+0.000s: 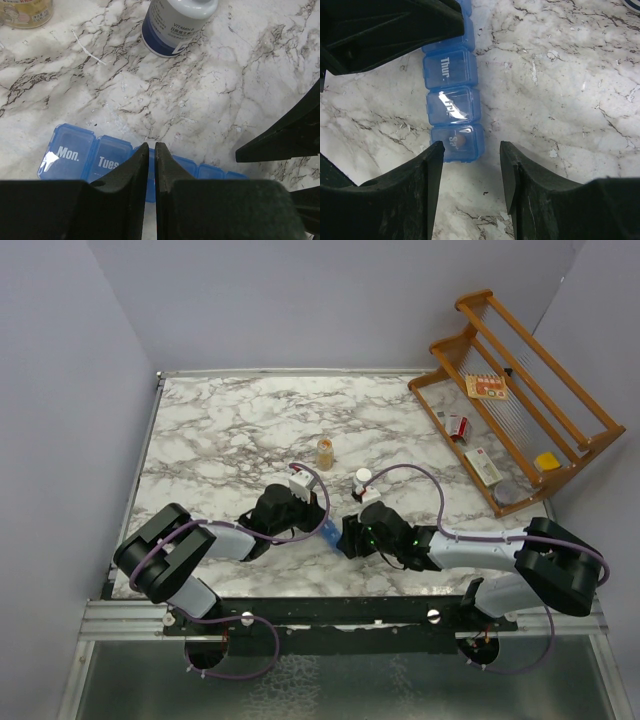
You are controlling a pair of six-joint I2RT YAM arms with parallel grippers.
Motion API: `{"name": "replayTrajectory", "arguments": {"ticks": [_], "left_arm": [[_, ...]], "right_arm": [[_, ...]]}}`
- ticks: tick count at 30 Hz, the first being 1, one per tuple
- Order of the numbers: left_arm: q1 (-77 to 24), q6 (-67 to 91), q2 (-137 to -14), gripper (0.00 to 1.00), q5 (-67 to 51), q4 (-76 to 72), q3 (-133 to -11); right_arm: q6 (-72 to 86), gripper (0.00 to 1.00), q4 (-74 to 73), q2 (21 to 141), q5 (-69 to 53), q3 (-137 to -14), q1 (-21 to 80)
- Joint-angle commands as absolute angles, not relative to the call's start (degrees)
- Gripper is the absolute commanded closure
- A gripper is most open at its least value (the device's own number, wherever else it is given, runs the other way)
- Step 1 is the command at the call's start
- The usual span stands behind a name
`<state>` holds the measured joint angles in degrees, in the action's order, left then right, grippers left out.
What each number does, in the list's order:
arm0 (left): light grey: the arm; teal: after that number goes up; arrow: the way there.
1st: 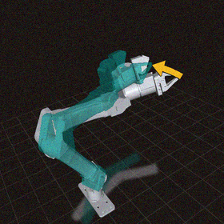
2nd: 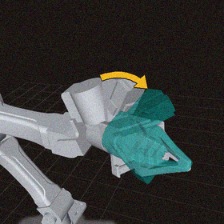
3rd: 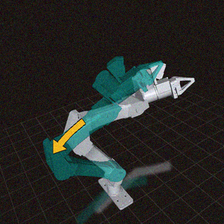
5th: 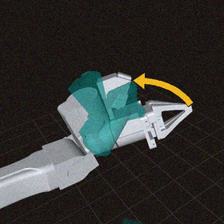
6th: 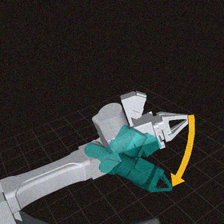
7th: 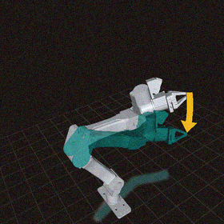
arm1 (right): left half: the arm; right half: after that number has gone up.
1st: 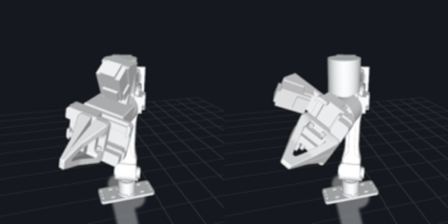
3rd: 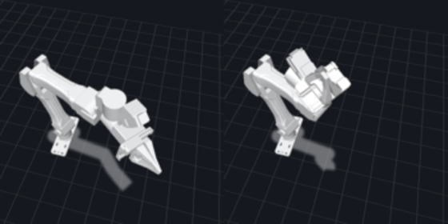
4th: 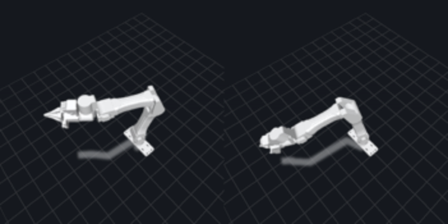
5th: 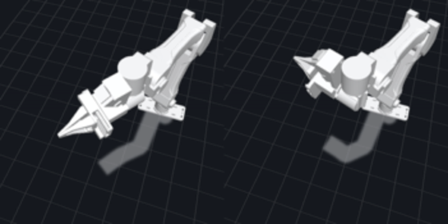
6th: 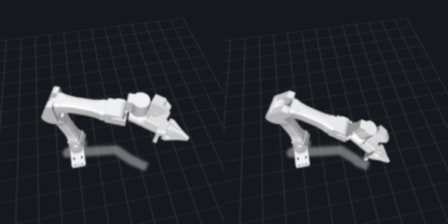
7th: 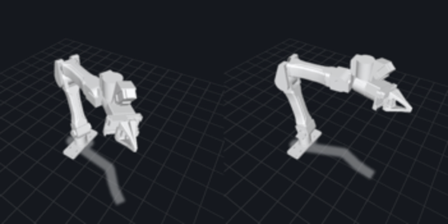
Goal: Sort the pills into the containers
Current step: Pick up the pill container at the center of the board.
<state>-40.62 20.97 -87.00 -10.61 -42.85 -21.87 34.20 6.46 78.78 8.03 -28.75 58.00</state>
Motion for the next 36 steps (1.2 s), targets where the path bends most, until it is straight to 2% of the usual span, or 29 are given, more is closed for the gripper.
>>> {"name": "replayTrajectory", "arguments": {"ticks": [1,11,21,31,33,36], "left_arm": [[-40.78,21.18,-87.86,0.87,-9.93,-42.91,-23.03],[-40.78,21.25,-87.65,0.87,-10.1,-42.89,-23.27],[-40.76,21.25,-87.71,0.87,-10.37,-42.88,-23.2],[-40.78,21.18,-87.54,0.87,-10.46,-42.83,-23.03],[-40.83,21.18,-87.53,0.87,-10.46,-42.87,-23.01],[-40.78,21.25,-87.37,0.87,-10.54,-42.82,-23.02]], "right_arm": [[33.09,0.51,6.73,79.48,5.35,-28.21,57.92],[32.36,0.51,5.52,82.05,4.28,-29.48,57.92],[32.41,0.59,3.09,85.35,2.36,-30.1,57.92],[31.71,0.74,5.37,85.85,0.7,-30.39,57.91],[31.48,0.79,5.74,85.76,0.09,-30.39,57.91],[31.62,0.98,5.25,85.86,-0.31,-31.17,57.9]]}}
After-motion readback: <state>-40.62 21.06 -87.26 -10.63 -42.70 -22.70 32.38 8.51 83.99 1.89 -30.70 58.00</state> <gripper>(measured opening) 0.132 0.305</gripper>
